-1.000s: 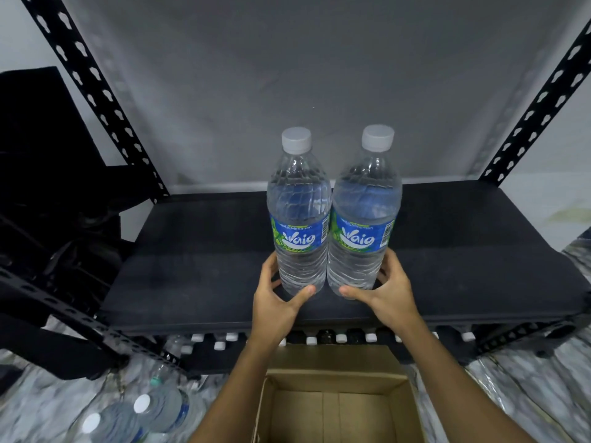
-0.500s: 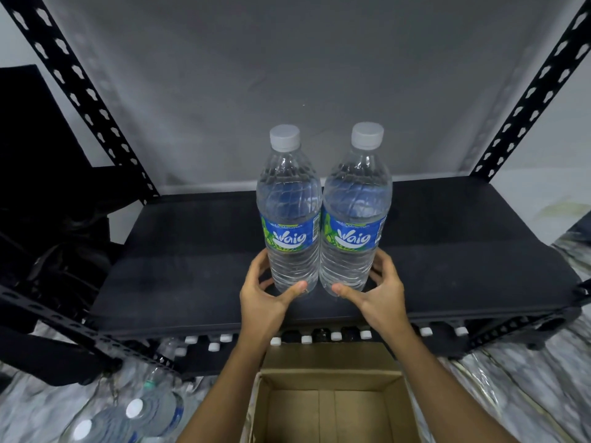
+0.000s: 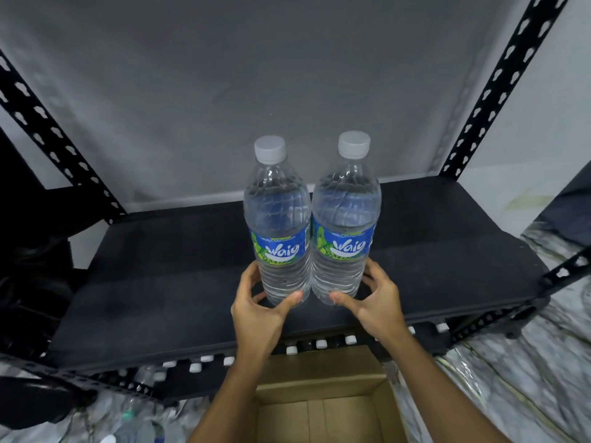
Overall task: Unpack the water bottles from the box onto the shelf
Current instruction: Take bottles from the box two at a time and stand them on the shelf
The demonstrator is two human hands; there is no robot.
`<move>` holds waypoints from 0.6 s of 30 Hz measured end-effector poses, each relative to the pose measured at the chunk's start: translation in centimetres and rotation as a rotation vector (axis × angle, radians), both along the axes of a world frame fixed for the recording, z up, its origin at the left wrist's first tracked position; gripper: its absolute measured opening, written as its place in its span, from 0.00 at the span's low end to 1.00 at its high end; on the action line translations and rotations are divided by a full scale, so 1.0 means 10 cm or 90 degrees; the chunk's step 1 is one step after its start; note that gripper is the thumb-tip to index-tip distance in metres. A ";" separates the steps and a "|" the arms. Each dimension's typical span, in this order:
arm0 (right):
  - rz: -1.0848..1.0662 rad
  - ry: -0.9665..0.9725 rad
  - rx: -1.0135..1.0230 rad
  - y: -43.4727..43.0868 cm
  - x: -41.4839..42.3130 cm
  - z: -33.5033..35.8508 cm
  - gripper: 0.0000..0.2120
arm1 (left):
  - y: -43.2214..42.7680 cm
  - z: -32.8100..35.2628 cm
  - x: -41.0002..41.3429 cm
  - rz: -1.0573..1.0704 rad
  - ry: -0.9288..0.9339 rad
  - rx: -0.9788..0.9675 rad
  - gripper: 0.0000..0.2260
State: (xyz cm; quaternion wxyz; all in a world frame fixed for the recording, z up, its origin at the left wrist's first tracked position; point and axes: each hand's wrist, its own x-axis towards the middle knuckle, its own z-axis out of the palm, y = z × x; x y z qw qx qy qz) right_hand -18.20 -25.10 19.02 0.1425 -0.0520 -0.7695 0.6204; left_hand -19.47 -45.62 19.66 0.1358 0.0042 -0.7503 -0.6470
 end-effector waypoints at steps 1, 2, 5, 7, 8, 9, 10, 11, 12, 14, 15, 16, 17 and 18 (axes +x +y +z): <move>-0.009 -0.001 -0.006 0.06 0.00 0.00 0.40 | 0.07 0.01 -0.01 -0.002 0.000 0.000 0.37; -0.019 0.000 -0.015 0.13 -0.01 0.00 0.42 | 0.15 0.01 -0.02 -0.006 0.001 0.000 0.37; -0.048 -0.001 -0.022 0.38 -0.04 0.01 0.41 | 0.44 0.03 -0.06 -0.020 0.006 0.006 0.36; -0.067 -0.002 -0.028 0.59 -0.07 0.01 0.40 | 0.66 0.03 -0.12 -0.026 0.011 0.008 0.36; -0.074 -0.001 -0.028 0.69 -0.09 0.02 0.40 | 0.77 0.04 -0.16 -0.030 0.013 0.006 0.36; -0.081 0.000 -0.029 0.80 -0.10 0.03 0.41 | 0.88 0.04 -0.21 -0.035 0.015 0.005 0.36; -0.085 0.003 -0.029 0.91 -0.12 0.05 0.42 | 1.00 0.04 -0.26 -0.042 0.015 0.005 0.36; -0.093 0.005 -0.025 1.02 -0.15 0.07 0.42 | 1.11 0.04 -0.32 -0.051 0.014 0.008 0.36; -0.102 0.004 -0.019 1.14 -0.19 0.08 0.40 | 1.23 0.04 -0.38 -0.058 0.012 0.010 0.37; -0.116 -0.001 -0.011 1.36 -0.29 0.08 0.37 | 1.46 0.03 -0.52 -0.067 0.007 0.020 0.36; -0.118 -0.002 -0.007 1.47 -0.36 0.08 0.37 | 1.57 0.03 -0.59 -0.071 0.009 0.019 0.36; -0.119 -0.006 -0.003 1.57 -0.43 0.08 0.36 | 1.68 0.03 -0.67 -0.072 0.015 0.011 0.36; -0.121 -0.010 -0.001 1.67 -0.51 0.07 0.36 | 1.78 0.02 -0.75 -0.072 0.023 0.004 0.36; -0.120 -0.013 0.002 1.76 -0.59 0.08 0.35 | 1.88 0.01 -0.83 -0.069 0.029 0.005 0.35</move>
